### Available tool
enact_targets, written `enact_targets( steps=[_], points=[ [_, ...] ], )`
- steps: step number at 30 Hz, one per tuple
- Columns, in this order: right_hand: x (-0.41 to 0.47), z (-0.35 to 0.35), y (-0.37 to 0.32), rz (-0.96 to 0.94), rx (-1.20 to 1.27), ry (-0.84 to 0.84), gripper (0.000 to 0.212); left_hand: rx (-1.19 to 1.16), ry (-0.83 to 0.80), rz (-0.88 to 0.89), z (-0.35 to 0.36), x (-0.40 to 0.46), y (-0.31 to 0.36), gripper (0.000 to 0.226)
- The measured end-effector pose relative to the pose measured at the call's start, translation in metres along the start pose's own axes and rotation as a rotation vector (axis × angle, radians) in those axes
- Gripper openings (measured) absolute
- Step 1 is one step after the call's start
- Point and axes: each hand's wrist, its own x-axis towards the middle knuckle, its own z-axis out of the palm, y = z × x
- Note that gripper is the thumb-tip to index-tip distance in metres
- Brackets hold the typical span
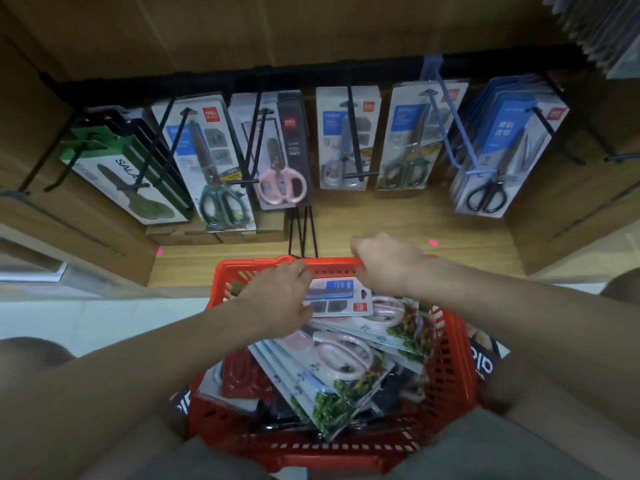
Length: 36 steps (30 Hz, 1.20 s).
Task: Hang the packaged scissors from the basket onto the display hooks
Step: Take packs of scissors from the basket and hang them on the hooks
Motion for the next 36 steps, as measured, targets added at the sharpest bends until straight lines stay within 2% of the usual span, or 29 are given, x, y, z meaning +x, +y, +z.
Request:
enact_targets(
  steps=[4, 8, 10, 13, 17, 20, 23, 27, 32, 34, 36],
  points=[
    [-0.010, 0.033, -0.002, -0.078, 0.028, -0.210, 0.040, -0.071, -0.226, -0.015, 0.035, -0.012, -0.010, 0.069],
    [-0.004, 0.057, 0.003, -0.009, 0.078, -0.305, 0.064, -0.182, -0.205, -0.121, 0.045, 0.004, -0.021, 0.072],
    [-0.002, 0.064, 0.007, 0.048, 0.133, -0.347, 0.070, -0.185, -0.254, -0.202, 0.055, 0.006, -0.033, 0.072],
    [-0.003, 0.071, 0.015, 0.100, 0.191, -0.389, 0.077, -0.197, -0.271, -0.210, 0.067, 0.005, -0.041, 0.065],
    [-0.002, 0.067, 0.025, 0.140, 0.277, -0.376, 0.081, 0.069, -0.153, -0.158, 0.076, 0.009, -0.038, 0.046],
    [0.000, 0.063, 0.030, 0.157, 0.285, -0.375, 0.086, 0.272, -0.111, -0.075, 0.073, 0.010, -0.038, 0.041],
    [0.004, 0.060, 0.036, 0.167, 0.288, -0.356, 0.086, 0.228, 0.015, -0.059, 0.058, 0.015, -0.046, 0.030],
    [0.007, 0.058, 0.049, 0.249, 0.270, -0.353, 0.087, 0.165, 0.077, -0.088, 0.038, 0.020, -0.056, 0.035],
    [0.004, 0.067, 0.058, 0.214, 0.265, -0.427, 0.084, 0.076, -0.044, -0.002, 0.039, 0.017, -0.049, 0.044],
    [0.006, 0.070, 0.058, 0.194, 0.304, -0.409, 0.084, 0.045, -0.102, -0.008, 0.045, 0.017, -0.044, 0.049],
    [0.008, 0.070, 0.055, 0.182, 0.320, -0.356, 0.075, 0.077, -0.085, -0.039, 0.048, 0.019, -0.045, 0.052]
  ],
)
